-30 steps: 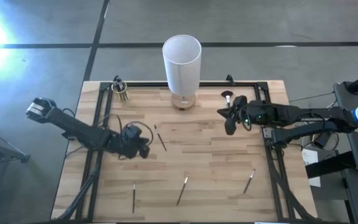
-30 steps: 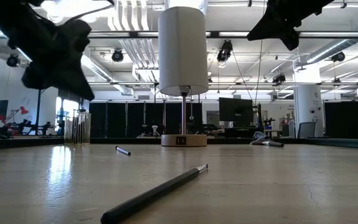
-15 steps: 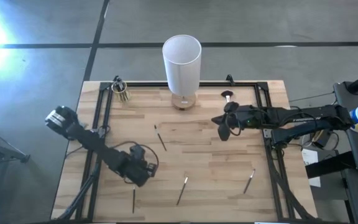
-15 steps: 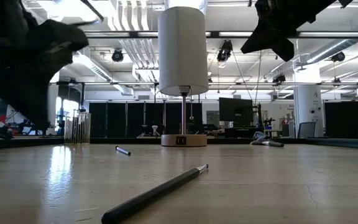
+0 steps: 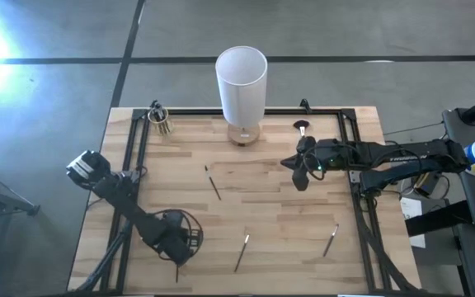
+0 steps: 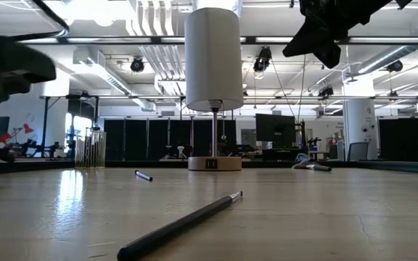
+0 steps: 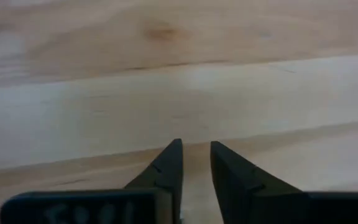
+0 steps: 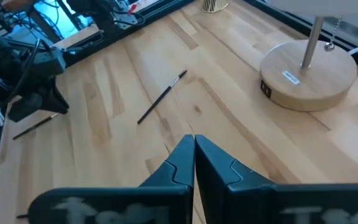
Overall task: Pick & Place Makeup Brushes
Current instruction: Put the eyeshadow brush into the makeup holder
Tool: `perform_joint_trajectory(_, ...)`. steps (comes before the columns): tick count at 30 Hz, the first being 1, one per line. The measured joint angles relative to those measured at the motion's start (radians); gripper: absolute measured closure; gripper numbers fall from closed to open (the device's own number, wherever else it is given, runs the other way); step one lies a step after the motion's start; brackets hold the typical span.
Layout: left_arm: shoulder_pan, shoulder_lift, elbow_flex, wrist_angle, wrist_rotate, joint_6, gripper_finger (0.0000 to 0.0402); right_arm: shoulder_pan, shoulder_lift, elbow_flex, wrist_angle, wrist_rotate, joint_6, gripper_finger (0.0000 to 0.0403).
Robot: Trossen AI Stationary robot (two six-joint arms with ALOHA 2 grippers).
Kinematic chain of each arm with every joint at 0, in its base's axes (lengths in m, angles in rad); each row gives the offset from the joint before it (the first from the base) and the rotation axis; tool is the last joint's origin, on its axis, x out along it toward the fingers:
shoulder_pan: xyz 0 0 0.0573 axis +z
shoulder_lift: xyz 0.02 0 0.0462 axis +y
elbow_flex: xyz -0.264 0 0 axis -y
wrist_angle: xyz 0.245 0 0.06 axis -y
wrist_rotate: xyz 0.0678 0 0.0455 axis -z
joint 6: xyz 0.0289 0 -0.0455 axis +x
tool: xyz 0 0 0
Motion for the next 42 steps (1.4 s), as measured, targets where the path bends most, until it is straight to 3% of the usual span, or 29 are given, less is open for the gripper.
perform_joint_trajectory(12,-0.003,0.000,-0.014,-0.001,0.083,-0.028,0.0310,0.000,-0.001,0.000,0.001,0.000,-0.005,0.0394)
perform_joint_trajectory(29,-0.006,-0.004,-0.057,0.060,0.084,-0.030,0.0399,0.000,-0.001,0.000,0.005,0.004,-0.017,0.0394)
perform_joint_trajectory(31,-0.007,-0.005,-0.050,0.059,0.053,-0.024,0.0401,0.000,-0.001,0.000,0.003,0.005,-0.017,0.0394)
perform_joint_trajectory(37,0.051,-0.021,-0.017,0.102,-0.190,0.043,0.0401,0.000,-0.026,-0.002,-0.087,0.012,-0.024,0.0394)
perform_joint_trajectory(42,0.160,-0.044,-0.011,0.232,-0.394,0.214,0.0401,0.000,-0.078,-0.039,-0.099,0.030,-0.018,0.0394)
